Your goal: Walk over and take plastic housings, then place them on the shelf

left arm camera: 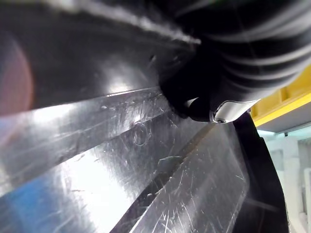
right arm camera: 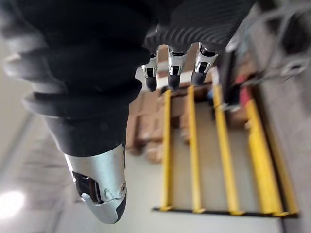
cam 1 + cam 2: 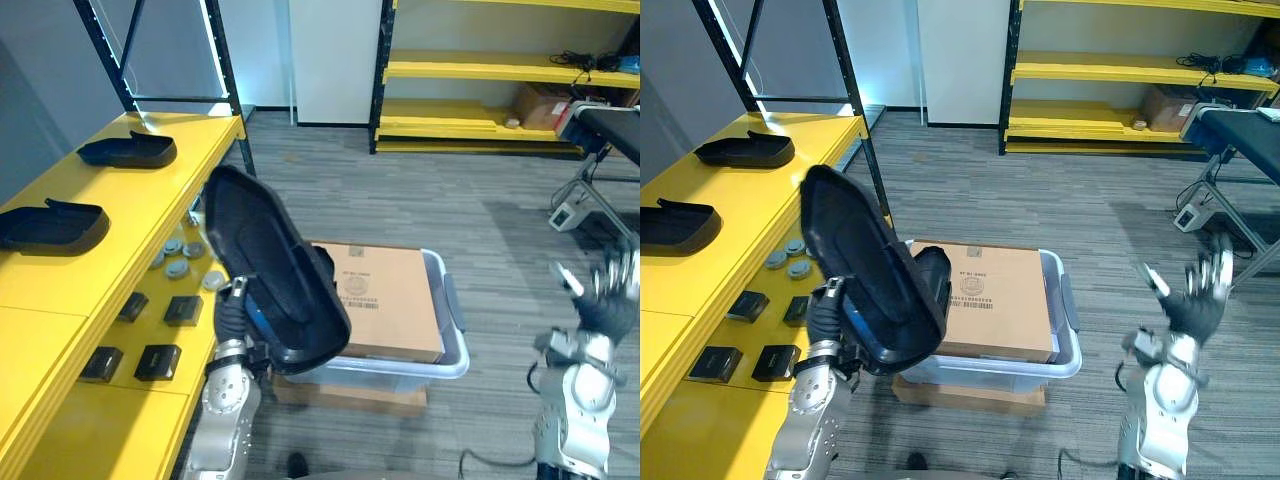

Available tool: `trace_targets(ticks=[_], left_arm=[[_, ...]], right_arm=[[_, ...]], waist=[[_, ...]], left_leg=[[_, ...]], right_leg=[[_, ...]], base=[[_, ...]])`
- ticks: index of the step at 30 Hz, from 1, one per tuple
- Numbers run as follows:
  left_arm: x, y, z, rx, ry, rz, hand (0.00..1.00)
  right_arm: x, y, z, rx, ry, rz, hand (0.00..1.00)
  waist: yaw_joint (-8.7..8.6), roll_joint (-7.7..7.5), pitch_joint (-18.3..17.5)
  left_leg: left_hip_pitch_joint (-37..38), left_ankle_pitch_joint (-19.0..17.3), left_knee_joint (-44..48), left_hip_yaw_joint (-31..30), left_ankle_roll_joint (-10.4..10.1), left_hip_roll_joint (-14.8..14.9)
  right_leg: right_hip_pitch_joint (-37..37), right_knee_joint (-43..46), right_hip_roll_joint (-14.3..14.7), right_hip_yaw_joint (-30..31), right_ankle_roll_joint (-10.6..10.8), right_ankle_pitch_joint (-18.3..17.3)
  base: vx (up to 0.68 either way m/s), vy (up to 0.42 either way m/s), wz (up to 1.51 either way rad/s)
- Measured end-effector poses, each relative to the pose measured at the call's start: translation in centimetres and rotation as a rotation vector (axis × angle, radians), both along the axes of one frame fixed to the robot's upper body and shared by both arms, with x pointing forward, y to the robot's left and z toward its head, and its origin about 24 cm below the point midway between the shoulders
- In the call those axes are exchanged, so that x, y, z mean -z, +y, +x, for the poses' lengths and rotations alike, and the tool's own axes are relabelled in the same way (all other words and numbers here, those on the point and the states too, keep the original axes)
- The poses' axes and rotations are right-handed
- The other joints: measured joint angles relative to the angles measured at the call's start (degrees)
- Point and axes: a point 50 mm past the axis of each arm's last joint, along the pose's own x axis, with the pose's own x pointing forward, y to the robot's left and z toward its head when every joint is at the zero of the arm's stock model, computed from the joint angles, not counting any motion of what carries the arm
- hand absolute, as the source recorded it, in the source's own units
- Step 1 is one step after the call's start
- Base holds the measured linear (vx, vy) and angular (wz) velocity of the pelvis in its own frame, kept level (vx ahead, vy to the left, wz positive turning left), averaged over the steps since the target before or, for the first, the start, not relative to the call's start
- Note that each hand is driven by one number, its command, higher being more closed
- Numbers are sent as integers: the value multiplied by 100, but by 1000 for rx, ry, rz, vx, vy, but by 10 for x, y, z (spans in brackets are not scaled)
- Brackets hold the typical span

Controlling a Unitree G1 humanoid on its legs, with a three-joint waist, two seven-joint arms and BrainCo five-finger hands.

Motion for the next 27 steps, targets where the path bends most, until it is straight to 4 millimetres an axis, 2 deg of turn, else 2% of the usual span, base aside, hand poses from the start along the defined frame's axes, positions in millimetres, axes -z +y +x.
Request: trace_targets(ticks=[1,2,3,5,6,7,8,11,13,14,15,16,17,18,19,21,25,26,27], left_arm=[[0,0,-3,12,-7,-18,100],[0,0,-4,17,-7,-18,100],[1,-1,-5,31,-7,-19,100],[1,-2,-7,43,-10,-24,100],[0,-3,-7,51,-15,-24,100],[-1,-3,-7,57,-21,-27,100],[-3,-5,-8,65,-31,-38,100],[-9,-11,-11,86,-61,-63,100],[-15,-17,-10,98,-89,-82,100],[-19,-21,-10,106,-107,-97,100],[-20,-21,-9,107,-115,-101,100],[-21,-21,-9,103,-122,-118,100],[-21,-21,-9,101,-121,-121,100],[-21,-21,-8,102,-122,-121,100],[-21,-21,-8,102,-124,-120,100],[-23,-22,-8,108,-133,-128,100],[-20,-25,-6,141,-132,-144,100],[-20,-29,-3,168,-133,-147,100],[-19,-34,1,192,-131,-153,100]], right_arm=[[38,9,-28,3,155,143,0],[44,11,-34,3,182,164,0],[68,24,-58,-12,301,259,0],[85,40,-74,-32,384,350,0],[97,55,-84,-53,441,412,0],[101,63,-89,-59,462,441,0],[107,76,-92,-90,500,471,0],[113,105,-86,-226,555,492,0],[112,106,-79,-277,557,463,0],[111,106,-75,-304,561,442,0],[111,106,-74,-310,564,436,0],[109,106,-65,-327,558,412,0],[106,105,-56,-358,543,382,0],[104,106,-49,-397,533,353,0],[103,109,-44,-425,530,345,0],[99,118,-31,-492,504,317,0],[95,138,-9,-568,469,317,0],[95,143,-6,-594,470,312,0],[94,144,-5,-611,478,303,0]], waist=[[-2,5,1],[-3,3,2],[16,-5,5],[36,-17,24],[33,-39,48],[30,-14,52],[30,-58,108],[168,-40,254],[181,-39,338],[203,-12,375],[202,-140,463],[300,-178,558],[328,-112,633],[313,-52,685],[333,-23,685],[340,-113,681],[418,-185,682],[479,-192,676],[478,-178,674]], left_leg=[[1,1,0,-65,0,-9],[6,0,1,-63,-1,-9],[33,-2,1,-68,-2,-4],[44,-3,1,-115,-1,-1],[40,-18,1,-169,20,0],[14,-18,1,-221,20,-2],[2,-19,1,-276,23,-5],[-166,-16,6,-543,19,-52],[-452,-19,13,-783,20,-126],[-653,-152,33,-741,25,-204],[-769,-214,179,-494,125,-197],[-1022,-343,762,258,336,-116],[-1066,-470,1224,1015,477,140],[-1015,-642,1482,2160,562,466],[-944,-772,1512,2608,692,516],[-820,-1010,1556,3245,764,450],[-794,-1292,1652,3067,807,80],[-775,-1359,1670,3009,842,-21],[-764,-1415,1683,2879,870,-100]], right_leg=[[51,0,-2,-88,10,-8],[68,-2,-4,-96,9,-6],[106,4,-5,-116,7,5],[177,6,-10,-164,6,-2],[211,22,-16,-229,5,-15],[231,42,-11,-274,23,-47],[232,125,-6,-374,38,-143],[225,383,-59,-886,81,-300],[201,617,-187,-1606,86,-428],[205,708,-337,-2189,98,-477],[164,724,-468,-2403,89,-510],[200,868,-696,-2795,138,-575],[299,989,-752,-3108,182,-605],[505,1244,-905,-3625,318,-708],[606,1365,-1020,-3861,322,-706],[804,1366,-1189,-4232,328,-700],[1088,1034,-1328,-4229,279,-658],[1100,1137,-1435,-4203,220,-604],[1073,1518,-1596,-4148,65,-547]], base=[[23,-6,18],[29,-4,20],[23,0,8],[19,-3,14],[-5,-4,21],[-47,-18,32],[-51,-23,47],[-35,-11,94],[-32,11,196],[-30,62,192],[-31,87,217],[49,71,173],[98,79,226],[128,106,191],[95,118,161],[108,101,103],[87,142,42],[106,168,36],[118,169,41]])
